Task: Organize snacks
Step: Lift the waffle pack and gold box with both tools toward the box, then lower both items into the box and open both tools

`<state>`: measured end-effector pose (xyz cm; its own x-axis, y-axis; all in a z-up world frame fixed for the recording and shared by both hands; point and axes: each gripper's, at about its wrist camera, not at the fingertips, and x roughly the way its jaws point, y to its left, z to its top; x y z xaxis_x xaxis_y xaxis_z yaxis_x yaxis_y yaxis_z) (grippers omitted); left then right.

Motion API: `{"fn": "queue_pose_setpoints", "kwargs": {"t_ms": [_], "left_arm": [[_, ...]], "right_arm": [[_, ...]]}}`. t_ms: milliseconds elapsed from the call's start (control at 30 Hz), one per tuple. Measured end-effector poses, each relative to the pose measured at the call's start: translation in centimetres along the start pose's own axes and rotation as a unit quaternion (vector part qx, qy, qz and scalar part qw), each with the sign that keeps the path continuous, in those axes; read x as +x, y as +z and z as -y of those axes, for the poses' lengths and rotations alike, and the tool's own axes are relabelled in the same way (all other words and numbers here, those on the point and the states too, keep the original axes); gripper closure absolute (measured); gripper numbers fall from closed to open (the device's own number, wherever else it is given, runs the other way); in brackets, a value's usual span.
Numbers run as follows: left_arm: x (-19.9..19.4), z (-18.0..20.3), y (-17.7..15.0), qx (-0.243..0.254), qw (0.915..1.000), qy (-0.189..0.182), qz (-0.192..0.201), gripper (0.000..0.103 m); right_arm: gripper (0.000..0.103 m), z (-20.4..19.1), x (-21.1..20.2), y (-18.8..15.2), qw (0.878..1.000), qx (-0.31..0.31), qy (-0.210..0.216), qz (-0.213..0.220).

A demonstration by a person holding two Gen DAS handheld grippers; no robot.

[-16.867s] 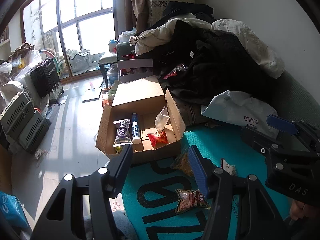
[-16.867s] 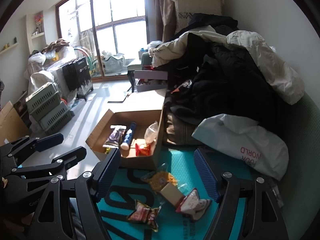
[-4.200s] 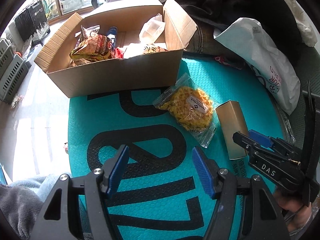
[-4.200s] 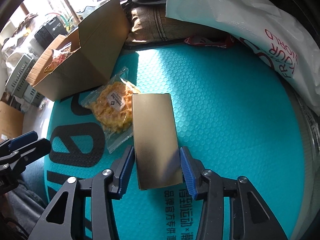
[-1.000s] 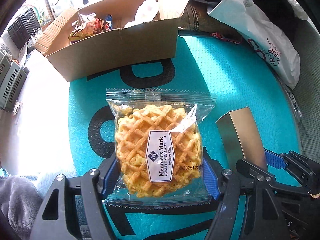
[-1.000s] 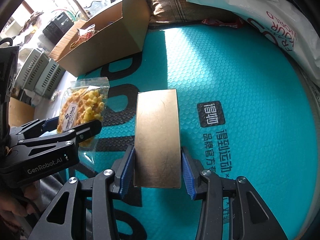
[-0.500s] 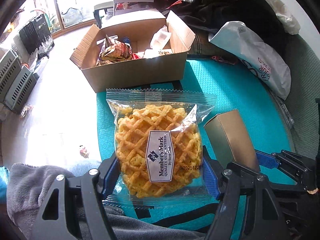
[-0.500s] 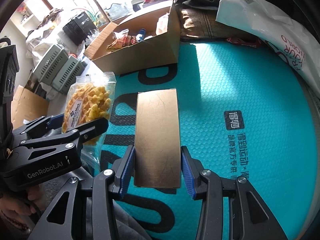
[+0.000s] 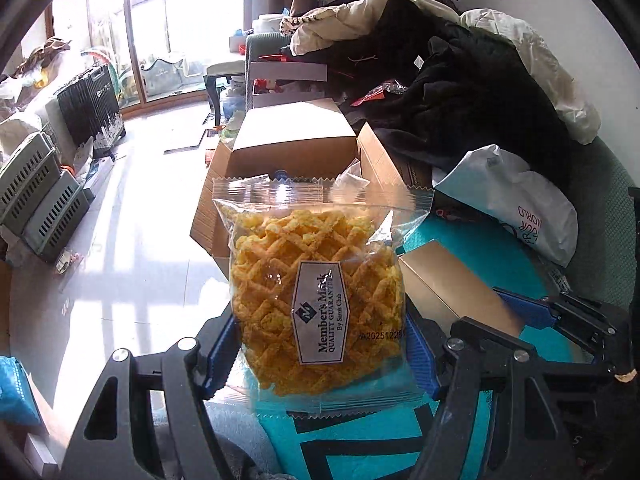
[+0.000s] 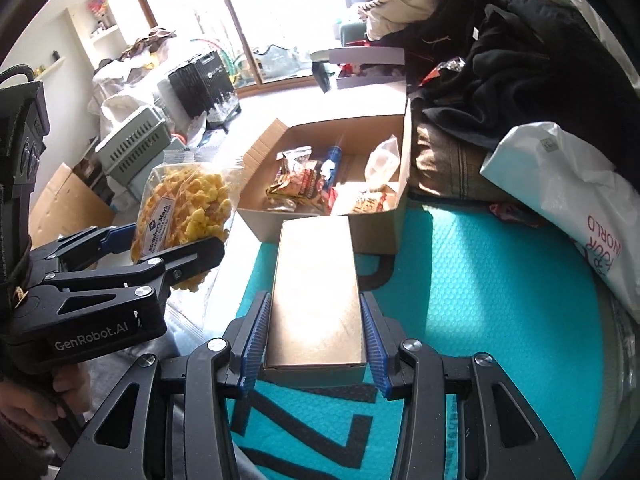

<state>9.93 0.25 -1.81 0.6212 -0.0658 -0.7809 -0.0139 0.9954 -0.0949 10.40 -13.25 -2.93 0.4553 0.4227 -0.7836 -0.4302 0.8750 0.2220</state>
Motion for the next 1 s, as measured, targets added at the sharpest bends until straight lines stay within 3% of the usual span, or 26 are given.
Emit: {"fn": "queue_pose_setpoints", "kwargs": {"t_ms": [167,467,733,1000], "left_arm": [[0.1,-1.0,3.7,-0.008,0.9995,-0.003,0.030,0.032],[2.7,-2.6,9.2,-0.005,0.9987,-0.005,0.051,0.032],[7.7,-3.7,12.6,-0.004,0.9992,-0.001,0.040,0.032],[13.1,-4.3,13.5,0.006,0.9999,0.006,0.008,0.032]], "right_arm": [[0.060,0.0,-0.6,4.2,0.999,-0.024,-0.008,0.038],[0.060,0.2,1.1,10.8,0.996,-0.048,-0.010,0.068],[0.060,1.7,4.6,14.6,0.995,-0.051,-0.028,0.075],[0.060,3.7,9.2,15.9,0.997,-0.033,-0.050,0.053]]}}
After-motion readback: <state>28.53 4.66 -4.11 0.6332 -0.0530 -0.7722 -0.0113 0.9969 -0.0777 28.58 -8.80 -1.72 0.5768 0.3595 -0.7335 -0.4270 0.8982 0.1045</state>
